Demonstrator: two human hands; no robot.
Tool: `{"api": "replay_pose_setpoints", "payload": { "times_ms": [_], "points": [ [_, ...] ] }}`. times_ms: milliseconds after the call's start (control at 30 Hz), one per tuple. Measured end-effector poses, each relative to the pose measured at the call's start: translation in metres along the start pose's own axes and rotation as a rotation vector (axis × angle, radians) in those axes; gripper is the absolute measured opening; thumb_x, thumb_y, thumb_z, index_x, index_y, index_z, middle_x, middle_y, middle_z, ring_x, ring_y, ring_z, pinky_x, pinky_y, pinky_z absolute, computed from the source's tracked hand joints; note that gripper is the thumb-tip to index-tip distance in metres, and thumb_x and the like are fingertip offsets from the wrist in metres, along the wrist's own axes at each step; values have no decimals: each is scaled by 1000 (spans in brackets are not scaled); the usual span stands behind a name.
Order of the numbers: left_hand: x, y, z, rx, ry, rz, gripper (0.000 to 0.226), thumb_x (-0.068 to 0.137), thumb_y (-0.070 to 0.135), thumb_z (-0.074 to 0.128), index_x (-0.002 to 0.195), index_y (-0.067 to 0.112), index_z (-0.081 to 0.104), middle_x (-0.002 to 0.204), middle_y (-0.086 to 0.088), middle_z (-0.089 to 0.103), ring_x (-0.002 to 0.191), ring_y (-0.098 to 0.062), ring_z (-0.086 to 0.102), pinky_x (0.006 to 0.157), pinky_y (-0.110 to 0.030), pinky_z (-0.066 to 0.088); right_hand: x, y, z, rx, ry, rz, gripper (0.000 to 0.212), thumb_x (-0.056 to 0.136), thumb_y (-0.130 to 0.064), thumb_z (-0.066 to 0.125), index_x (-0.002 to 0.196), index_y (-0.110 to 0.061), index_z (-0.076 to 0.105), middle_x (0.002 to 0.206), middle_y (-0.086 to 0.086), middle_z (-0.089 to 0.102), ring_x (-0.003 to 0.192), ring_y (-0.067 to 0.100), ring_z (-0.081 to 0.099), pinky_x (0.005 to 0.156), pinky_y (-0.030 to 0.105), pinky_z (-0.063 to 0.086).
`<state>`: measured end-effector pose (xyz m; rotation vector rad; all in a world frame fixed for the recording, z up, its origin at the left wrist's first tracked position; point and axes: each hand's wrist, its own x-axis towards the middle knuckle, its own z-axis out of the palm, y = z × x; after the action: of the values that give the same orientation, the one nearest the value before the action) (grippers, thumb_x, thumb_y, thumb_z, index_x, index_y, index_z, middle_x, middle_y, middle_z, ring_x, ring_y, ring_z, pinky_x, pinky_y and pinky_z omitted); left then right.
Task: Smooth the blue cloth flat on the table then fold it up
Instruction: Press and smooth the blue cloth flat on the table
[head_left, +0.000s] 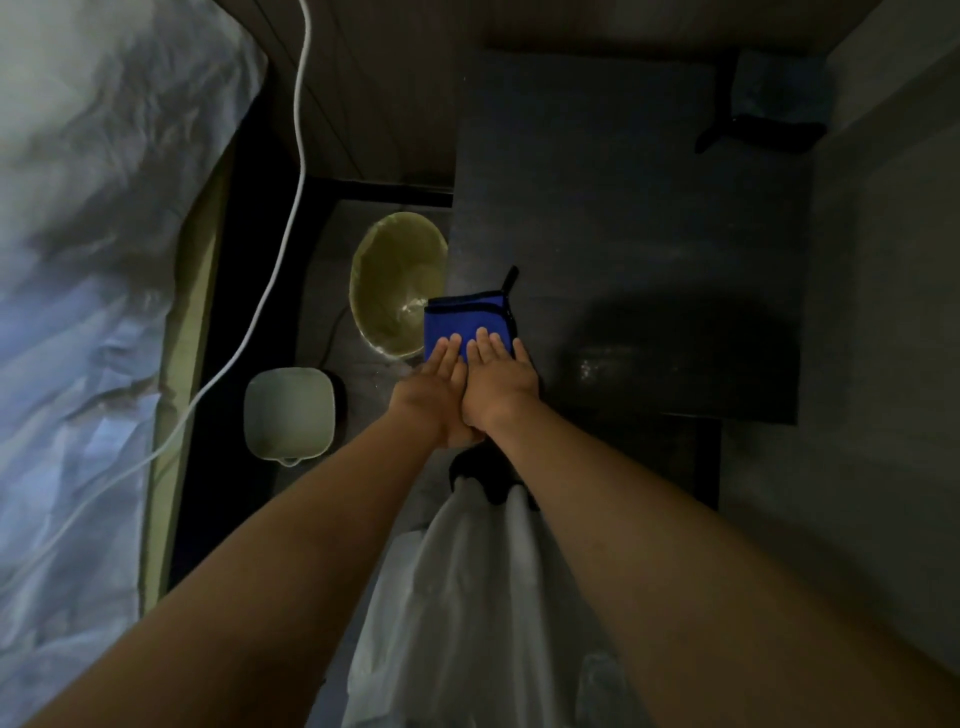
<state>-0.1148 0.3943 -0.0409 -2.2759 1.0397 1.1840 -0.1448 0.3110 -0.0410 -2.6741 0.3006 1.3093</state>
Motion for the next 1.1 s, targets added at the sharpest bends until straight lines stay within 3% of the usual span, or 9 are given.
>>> {"api": "replay_pose_setpoints", "payload": {
  "times_ms": [200, 367, 567, 1000, 1100],
  "points": [
    [-15, 7, 29, -48, -37, -6, 104, 85, 64, 41, 148, 8, -20, 156, -12, -27, 144, -24, -24, 120, -40, 0, -19, -10, 21, -37, -70, -13, 86, 94, -37, 47, 153, -10, -10, 161, 7, -18, 149, 21, -12, 119, 43, -9],
    [-19, 15, 41, -59, -59, -15, 102, 84, 61, 42, 150, 10, -17, 156, -12, -27, 144, -25, -24, 120, -45, 6, -28, -10, 32, -52, -67, -23, 71, 100, -33, 31, 153, -10, -11, 160, 7, -18, 149, 21, -13, 118, 43, -10],
    [-20, 13, 38, -76, 18, 11, 103, 84, 63, 42, 151, 8, -13, 159, -13, -17, 147, -23, -14, 121, -37, -1, -27, -5, 31, -71, -102, -36, 84, 97, -47, 37, 152, -10, -14, 160, 5, -21, 148, 20, -16, 116, 45, -13],
    [-7, 55, 18, 81, 21, -37, 97, 85, 66, 31, 150, 12, -16, 160, -8, -18, 147, -21, -17, 117, -40, -11, -32, 49, 40, -64, -76, -49, 82, 98, -35, 43, 152, -15, -15, 159, 1, -23, 148, 17, -16, 119, 47, -8],
    [0, 82, 5, 98, 15, -23, 98, 85, 68, 32, 149, 11, -17, 159, -9, -19, 147, -21, -17, 117, -40, -11, -35, 77, 46, -85, -56, -25, 88, 95, -41, 48, 152, -16, -14, 160, 0, -21, 148, 16, -15, 119, 47, -9]
  ]
}}
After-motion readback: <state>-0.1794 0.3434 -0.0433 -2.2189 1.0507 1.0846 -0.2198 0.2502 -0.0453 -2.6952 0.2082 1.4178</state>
